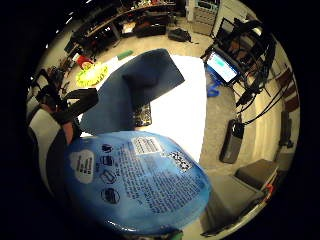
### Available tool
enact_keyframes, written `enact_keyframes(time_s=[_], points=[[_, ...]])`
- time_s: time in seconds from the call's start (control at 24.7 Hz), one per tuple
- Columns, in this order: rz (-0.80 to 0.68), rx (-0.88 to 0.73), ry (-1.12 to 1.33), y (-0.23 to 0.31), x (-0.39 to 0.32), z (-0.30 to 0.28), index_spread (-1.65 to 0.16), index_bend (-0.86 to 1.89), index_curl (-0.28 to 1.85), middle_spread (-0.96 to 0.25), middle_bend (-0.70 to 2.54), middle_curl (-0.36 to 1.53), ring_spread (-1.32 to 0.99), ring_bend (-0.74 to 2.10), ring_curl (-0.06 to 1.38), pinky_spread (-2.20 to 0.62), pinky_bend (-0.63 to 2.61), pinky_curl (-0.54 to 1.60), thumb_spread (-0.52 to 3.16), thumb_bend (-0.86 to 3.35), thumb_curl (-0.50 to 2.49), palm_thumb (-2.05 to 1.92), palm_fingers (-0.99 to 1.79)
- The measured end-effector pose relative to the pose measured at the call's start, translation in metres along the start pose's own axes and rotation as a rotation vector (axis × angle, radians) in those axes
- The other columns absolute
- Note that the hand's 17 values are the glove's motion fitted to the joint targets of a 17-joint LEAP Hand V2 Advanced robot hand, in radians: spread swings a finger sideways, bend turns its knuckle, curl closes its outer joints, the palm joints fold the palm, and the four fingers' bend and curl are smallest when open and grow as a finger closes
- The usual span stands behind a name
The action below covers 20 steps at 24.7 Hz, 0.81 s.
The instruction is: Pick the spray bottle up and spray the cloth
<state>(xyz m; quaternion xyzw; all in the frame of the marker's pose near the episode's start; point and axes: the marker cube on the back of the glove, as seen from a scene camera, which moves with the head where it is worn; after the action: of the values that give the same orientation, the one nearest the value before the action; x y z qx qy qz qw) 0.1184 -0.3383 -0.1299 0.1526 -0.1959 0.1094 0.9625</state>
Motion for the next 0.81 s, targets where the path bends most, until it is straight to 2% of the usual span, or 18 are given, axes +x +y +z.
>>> enact_keyframes(time_s=[0.45, 0.81], points=[[0.007, -0.195, 0.339, -0.034, -0.028, 0.039, -0.28, 0.42, 0.59, -0.15, 0.65, 0.52, -0.24, 0.68, 0.49, -0.18, 0.32, 0.38, -0.11, -0.03, 0.71, 1.05, 1.37], [0.017, -0.384, 0.54, -0.036, -0.046, 0.088, -0.28, 0.43, 0.6, -0.15, 0.66, 0.52, -0.24, 0.68, 0.48, -0.18, 0.33, 0.39, -0.12, -0.03, 0.71, 1.05, 1.36]])
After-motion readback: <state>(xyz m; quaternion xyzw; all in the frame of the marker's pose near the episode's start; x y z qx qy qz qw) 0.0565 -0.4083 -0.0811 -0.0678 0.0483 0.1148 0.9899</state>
